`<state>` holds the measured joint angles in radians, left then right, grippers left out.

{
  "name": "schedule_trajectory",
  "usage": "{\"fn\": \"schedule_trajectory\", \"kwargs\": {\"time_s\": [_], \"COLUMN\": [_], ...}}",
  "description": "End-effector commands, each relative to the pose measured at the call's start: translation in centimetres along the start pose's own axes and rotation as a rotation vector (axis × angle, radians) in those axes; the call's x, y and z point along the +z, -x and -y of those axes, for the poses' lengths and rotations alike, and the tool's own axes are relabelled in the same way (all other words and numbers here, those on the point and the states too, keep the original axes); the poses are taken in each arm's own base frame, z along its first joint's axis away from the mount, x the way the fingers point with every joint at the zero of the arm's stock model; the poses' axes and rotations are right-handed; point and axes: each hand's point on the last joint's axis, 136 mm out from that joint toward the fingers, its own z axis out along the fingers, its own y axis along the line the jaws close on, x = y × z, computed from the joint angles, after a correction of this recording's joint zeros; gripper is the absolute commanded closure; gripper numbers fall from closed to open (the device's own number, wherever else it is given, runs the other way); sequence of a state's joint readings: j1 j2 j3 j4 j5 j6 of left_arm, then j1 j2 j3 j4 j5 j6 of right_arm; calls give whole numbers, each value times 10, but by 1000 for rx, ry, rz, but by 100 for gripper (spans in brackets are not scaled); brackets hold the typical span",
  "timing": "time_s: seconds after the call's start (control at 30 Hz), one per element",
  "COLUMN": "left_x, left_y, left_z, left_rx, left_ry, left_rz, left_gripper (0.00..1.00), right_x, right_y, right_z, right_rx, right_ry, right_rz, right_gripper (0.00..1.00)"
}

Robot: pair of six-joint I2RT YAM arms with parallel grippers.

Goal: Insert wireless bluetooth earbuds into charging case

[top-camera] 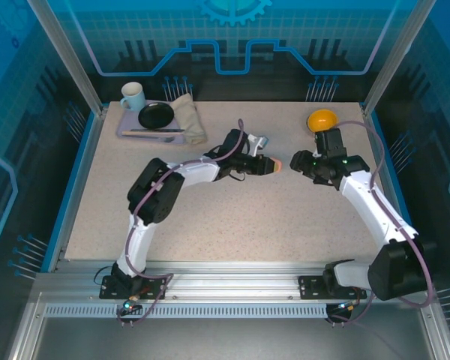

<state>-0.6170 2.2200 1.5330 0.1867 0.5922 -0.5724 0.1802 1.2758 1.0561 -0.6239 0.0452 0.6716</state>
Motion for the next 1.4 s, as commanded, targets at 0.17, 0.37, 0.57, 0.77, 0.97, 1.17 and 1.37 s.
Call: {"fn": "schedule_trajectory", "kwargs": {"time_s": [0.17,0.37,0.57,0.77,0.97,1.17,1.37], "left_x": [18,12,-4,-43,-119,-221,-316], "left_y": [-45,-58,-56,-38,-4,32,42], "left_z": [-40,-61,-62,-36,7,48,40], "left_rx": [-309,-367,-369,-300,-165,67,428], "left_ry": [242,382,477,554,641,715,964], "left_rz": [-184,-249,-254,-212,-88,205,546], "left_gripper": [90,69,1,1,1,1,1], "right_x": [-8,-16,-28,-40,-51,-54,-38], "right_y": [0,3,7,10,13,29,36], "right_z": [9,9,6,11,25,56,98], "right_rx": [38,45,45,51,39,-55,-132], "right_ry": [3,12,25,18,-23,-167,-316], "right_rz": [36,51,71,90,120,256,476], "right_gripper": [43,42,40,27,0,0,0]}}
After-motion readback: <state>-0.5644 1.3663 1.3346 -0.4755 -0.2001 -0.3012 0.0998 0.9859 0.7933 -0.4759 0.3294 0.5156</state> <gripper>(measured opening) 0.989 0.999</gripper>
